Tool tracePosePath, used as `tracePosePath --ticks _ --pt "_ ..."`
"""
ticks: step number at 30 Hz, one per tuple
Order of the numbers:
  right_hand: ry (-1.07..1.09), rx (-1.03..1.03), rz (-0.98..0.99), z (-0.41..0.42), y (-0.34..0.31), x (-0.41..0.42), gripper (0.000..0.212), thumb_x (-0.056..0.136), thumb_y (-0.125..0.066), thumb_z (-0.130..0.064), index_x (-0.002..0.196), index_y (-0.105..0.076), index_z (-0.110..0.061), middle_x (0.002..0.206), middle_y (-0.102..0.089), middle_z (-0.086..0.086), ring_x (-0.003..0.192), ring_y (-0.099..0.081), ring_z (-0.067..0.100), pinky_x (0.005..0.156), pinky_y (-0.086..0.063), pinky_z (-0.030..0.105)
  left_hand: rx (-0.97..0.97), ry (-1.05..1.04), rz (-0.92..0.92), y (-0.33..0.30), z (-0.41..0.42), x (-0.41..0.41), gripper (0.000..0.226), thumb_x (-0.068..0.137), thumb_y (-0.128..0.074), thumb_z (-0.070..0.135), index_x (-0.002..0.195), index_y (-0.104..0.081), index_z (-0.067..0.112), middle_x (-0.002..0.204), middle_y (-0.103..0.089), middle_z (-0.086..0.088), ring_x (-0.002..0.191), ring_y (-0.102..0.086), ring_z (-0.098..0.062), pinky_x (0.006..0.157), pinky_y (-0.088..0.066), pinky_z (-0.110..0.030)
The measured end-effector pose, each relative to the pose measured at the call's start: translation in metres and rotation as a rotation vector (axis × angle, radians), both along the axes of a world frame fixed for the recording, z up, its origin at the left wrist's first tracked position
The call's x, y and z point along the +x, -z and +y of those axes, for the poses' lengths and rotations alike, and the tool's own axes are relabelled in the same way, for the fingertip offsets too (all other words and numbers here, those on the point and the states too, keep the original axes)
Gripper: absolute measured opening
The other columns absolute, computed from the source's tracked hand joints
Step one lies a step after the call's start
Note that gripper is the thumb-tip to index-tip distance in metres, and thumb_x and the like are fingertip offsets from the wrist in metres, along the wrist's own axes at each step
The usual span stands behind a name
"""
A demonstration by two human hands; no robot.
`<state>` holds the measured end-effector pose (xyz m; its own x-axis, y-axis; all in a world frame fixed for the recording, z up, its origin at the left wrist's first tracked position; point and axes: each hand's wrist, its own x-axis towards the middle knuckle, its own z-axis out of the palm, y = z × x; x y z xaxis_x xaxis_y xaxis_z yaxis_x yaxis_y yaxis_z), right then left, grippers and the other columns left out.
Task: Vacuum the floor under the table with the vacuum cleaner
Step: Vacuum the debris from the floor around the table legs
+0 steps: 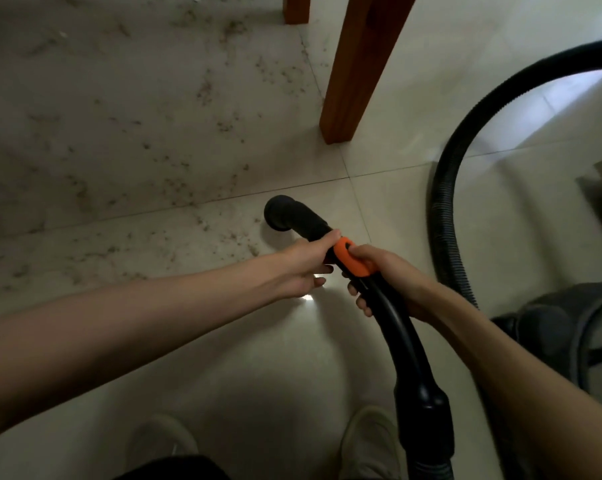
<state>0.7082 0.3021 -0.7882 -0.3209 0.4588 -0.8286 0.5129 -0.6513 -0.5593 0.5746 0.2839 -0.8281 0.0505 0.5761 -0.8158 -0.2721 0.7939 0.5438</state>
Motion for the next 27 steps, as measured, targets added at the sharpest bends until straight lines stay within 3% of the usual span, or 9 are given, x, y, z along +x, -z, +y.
tracePosePath --ticks 5,9,13,19,27 --pt "-0.085 0.192 -0.111 -0.009 0.003 -0.019 0.051 0.095 -0.045 -0.052 0.098 -0.056 -0.002 0.059 -0.055 0.007 0.04 -0.051 0.014 0.042 -0.046 0.023 -0.004 -0.103 -0.077 0.004 -0.008 -0.013 0.02 0.094 -0.052 0.035 0.087 -0.055 0.017 0.086 -0.057 0.002 0.093 -0.051 -0.014 0.062 -0.035 -0.024" --pt "-0.097 0.233 -0.156 -0.018 0.006 -0.013 0.055 0.094 -0.045 -0.054 0.105 -0.056 -0.001 0.058 -0.055 0.006 0.038 -0.05 0.011 0.039 -0.045 0.021 0.019 -0.224 -0.173 0.007 -0.019 0.003 0.021 0.095 -0.051 0.03 0.08 -0.054 0.015 0.074 -0.055 0.0 0.075 -0.052 -0.011 0.064 -0.035 -0.024" --pt "-0.037 0.198 -0.222 -0.019 0.004 0.01 0.061 0.095 -0.045 -0.052 0.108 -0.059 0.006 0.057 -0.053 0.007 0.037 -0.048 0.013 0.038 -0.044 0.022 -0.012 -0.272 -0.204 0.009 -0.013 0.038 0.022 0.097 -0.048 0.031 0.085 -0.047 0.013 0.069 -0.048 -0.001 0.062 -0.045 -0.011 0.053 -0.034 -0.021" --pt "-0.069 0.129 -0.279 -0.031 0.007 0.019 0.064 0.095 -0.044 -0.051 0.112 -0.056 0.01 0.059 -0.053 0.009 0.036 -0.048 0.013 0.038 -0.044 0.02 -0.125 -0.347 -0.267 0.023 -0.023 0.055 0.032 0.099 -0.039 0.041 0.088 -0.048 0.011 0.076 -0.051 -0.004 0.066 -0.05 -0.013 0.053 -0.04 -0.023" --pt "-0.115 0.083 -0.25 -0.032 0.015 0.009 0.063 0.095 -0.044 -0.051 0.112 -0.055 0.009 0.059 -0.053 0.009 0.037 -0.048 0.013 0.038 -0.044 0.022 -0.106 -0.37 -0.25 0.037 -0.033 0.043 0.034 0.1 -0.038 0.039 0.086 -0.049 0.01 0.072 -0.049 -0.003 0.064 -0.046 -0.012 0.055 -0.038 -0.022"
